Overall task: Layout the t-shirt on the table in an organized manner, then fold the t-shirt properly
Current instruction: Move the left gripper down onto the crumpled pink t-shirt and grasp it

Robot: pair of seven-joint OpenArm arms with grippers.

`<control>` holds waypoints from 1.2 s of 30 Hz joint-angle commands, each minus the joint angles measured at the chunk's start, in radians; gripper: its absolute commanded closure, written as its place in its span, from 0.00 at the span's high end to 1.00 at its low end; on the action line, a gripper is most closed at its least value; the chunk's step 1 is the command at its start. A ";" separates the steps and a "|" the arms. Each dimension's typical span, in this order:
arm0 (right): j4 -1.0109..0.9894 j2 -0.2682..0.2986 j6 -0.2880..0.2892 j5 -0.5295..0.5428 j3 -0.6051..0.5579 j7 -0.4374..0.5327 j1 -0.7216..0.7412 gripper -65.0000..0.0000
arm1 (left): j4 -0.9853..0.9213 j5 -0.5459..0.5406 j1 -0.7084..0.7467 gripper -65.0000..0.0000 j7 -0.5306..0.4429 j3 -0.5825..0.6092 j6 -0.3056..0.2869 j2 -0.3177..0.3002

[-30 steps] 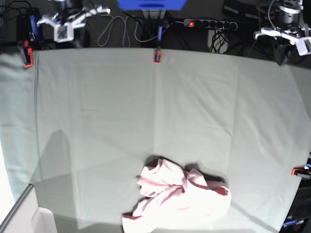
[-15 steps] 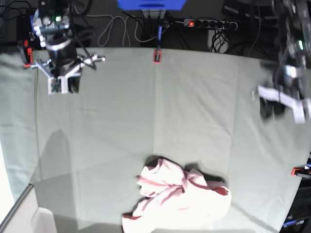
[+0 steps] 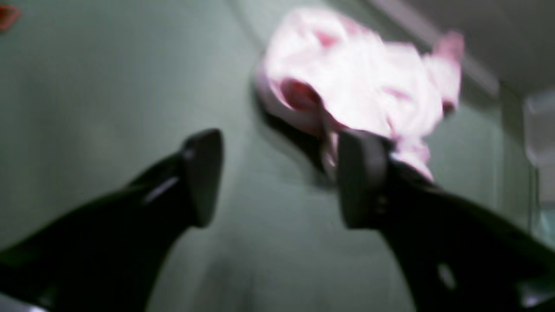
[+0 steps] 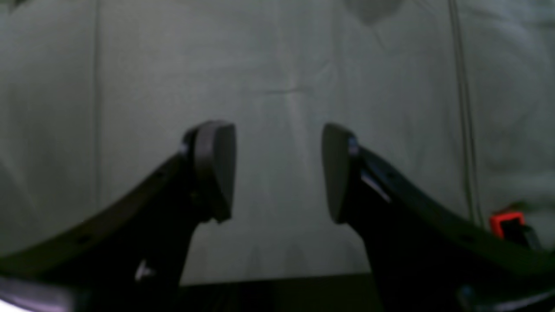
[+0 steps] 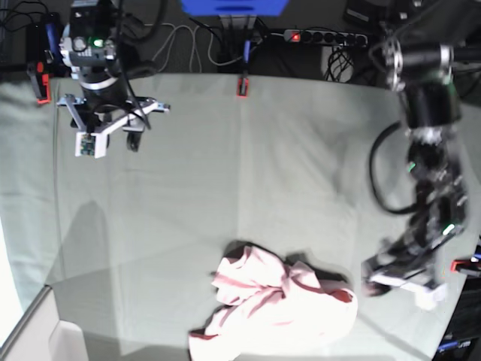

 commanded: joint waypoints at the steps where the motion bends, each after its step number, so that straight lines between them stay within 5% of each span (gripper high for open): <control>1: 0.019 0.001 -0.002 0.001 0.001 0.019 -0.017 0.49 | -0.017 -0.011 -0.051 0.70 -0.049 0.026 -0.008 0.007; 8: 0.016 0.007 -0.002 0.001 0.001 0.018 -0.026 0.49 | -0.298 0.036 -0.141 0.72 -0.349 0.229 0.001 0.096; 14: 0.014 0.010 -0.002 0.001 0.001 0.009 -0.026 0.48 | -0.551 0.092 -0.190 0.72 -0.560 0.255 0.001 0.180; 26: 0.014 0.029 -0.002 0.001 0.002 0.009 -0.066 0.48 | -0.766 0.122 -0.284 0.70 -0.715 0.255 0.000 0.228; 30: 0.014 0.035 -0.002 0.001 0.002 0.007 -0.067 0.48 | -0.790 0.122 -0.298 0.51 -0.746 0.253 -0.003 0.229; 36: 0.012 0.035 -0.002 0.001 0.002 0.007 -0.069 0.48 | -0.908 0.116 -0.358 0.00 -0.814 0.253 -0.003 0.229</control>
